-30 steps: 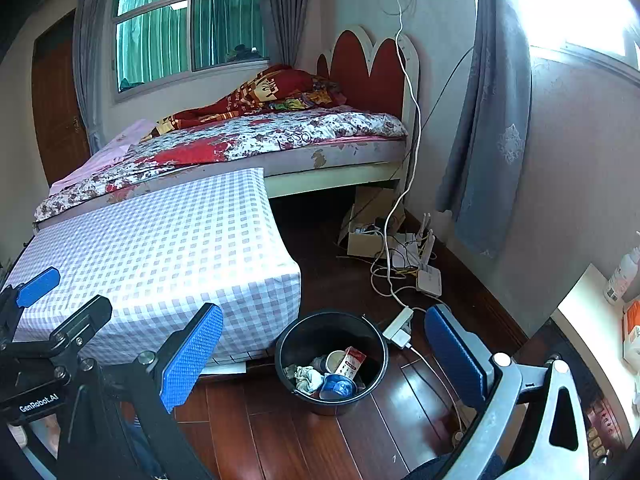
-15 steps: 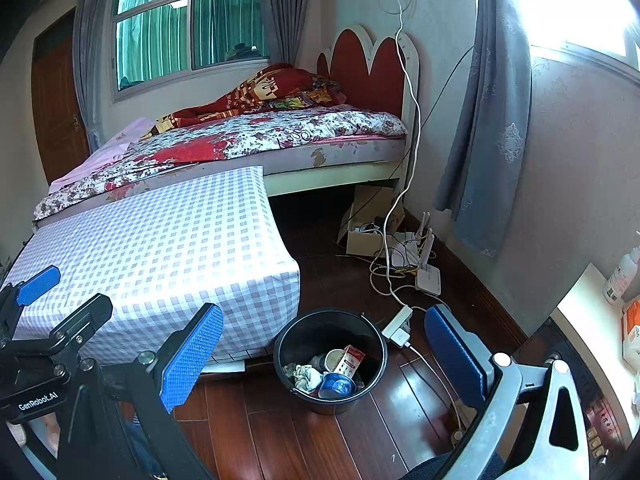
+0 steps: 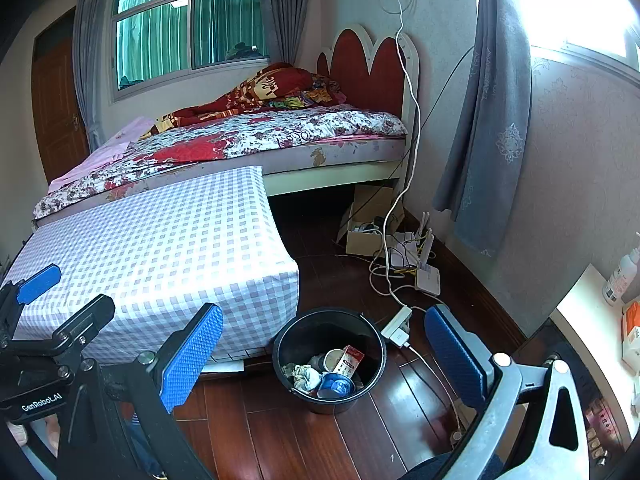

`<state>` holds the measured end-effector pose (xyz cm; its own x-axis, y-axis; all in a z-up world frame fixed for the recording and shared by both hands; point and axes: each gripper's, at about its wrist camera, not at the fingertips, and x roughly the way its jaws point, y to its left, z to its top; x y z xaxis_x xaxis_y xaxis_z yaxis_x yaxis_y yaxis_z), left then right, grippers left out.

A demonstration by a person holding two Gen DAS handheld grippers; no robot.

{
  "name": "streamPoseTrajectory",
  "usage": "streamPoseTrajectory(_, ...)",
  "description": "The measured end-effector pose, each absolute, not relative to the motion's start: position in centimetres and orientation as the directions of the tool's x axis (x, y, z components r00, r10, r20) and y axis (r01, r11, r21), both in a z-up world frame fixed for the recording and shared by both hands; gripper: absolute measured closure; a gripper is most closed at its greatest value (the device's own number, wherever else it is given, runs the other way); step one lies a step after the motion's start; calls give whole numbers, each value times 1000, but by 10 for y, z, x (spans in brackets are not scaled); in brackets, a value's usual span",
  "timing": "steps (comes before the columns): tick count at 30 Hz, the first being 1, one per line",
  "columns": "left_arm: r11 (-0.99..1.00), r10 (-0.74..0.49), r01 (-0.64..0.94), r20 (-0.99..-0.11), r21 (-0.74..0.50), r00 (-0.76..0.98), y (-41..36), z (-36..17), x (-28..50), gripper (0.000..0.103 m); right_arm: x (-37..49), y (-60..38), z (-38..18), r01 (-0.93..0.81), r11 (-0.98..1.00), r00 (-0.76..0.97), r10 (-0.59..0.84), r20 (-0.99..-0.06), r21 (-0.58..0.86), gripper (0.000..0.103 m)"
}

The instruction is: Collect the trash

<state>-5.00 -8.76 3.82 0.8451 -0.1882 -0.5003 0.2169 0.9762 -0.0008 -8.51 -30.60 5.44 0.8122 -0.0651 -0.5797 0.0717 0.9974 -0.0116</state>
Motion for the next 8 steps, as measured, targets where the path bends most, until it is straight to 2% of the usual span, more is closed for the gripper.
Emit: streamPoseTrajectory(8,966,-212,257,-493,26,844,-93,41,-51,1,-83,-308,56,70,997,811,-66,-581,-15,1)
